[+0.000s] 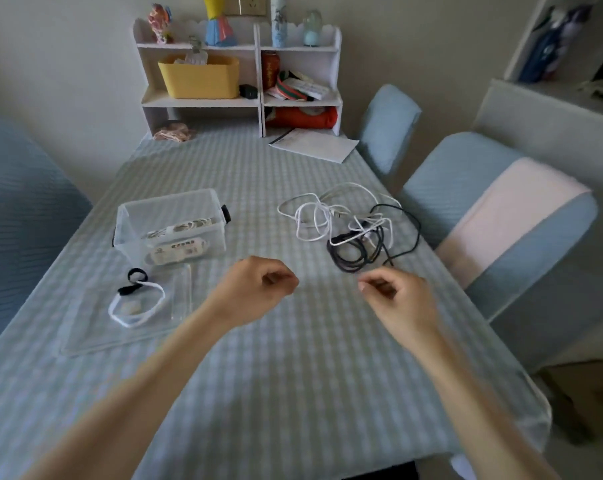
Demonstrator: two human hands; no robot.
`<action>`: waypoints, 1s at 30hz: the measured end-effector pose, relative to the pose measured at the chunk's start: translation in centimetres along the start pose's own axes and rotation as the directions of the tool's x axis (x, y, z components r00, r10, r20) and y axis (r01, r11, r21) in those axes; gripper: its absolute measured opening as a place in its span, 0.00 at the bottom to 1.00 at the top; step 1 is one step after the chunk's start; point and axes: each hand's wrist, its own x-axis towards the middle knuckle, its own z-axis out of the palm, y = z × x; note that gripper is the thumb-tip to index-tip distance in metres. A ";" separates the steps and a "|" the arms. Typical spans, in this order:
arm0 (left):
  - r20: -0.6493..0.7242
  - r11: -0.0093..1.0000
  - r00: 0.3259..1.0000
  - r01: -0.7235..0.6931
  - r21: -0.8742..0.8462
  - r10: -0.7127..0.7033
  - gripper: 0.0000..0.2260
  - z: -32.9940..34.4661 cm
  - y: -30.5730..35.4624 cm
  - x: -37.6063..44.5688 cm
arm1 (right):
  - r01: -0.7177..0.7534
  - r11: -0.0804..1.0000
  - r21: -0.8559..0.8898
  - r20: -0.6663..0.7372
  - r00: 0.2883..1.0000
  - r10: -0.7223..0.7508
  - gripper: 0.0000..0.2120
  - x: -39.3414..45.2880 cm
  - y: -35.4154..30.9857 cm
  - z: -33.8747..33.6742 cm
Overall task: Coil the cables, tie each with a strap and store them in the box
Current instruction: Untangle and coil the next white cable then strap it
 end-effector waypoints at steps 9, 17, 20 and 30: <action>-0.157 0.998 0.987 -0.004 0.060 0.014 0.05 5.9 1.7 4.5 | 0.067 0.997 0.035 -0.253 0.966 -0.056 0.06 -2.2 2.3 -1.0; -0.335 0.930 0.885 0.231 -0.287 -0.323 0.24 7.4 1.2 11.5 | 0.070 0.996 0.056 -0.177 0.982 -0.060 0.03 -2.1 3.4 -0.6; -0.386 0.901 0.846 0.221 -0.373 -0.368 0.12 7.7 1.6 11.7 | 0.052 0.997 0.062 -0.175 0.984 -0.041 0.04 -1.8 3.3 -0.6; -0.316 0.914 0.945 -0.057 -0.402 -0.080 0.09 5.7 1.2 2.5 | 0.022 0.999 -0.045 -0.131 0.991 -0.027 0.02 -1.1 3.3 -0.7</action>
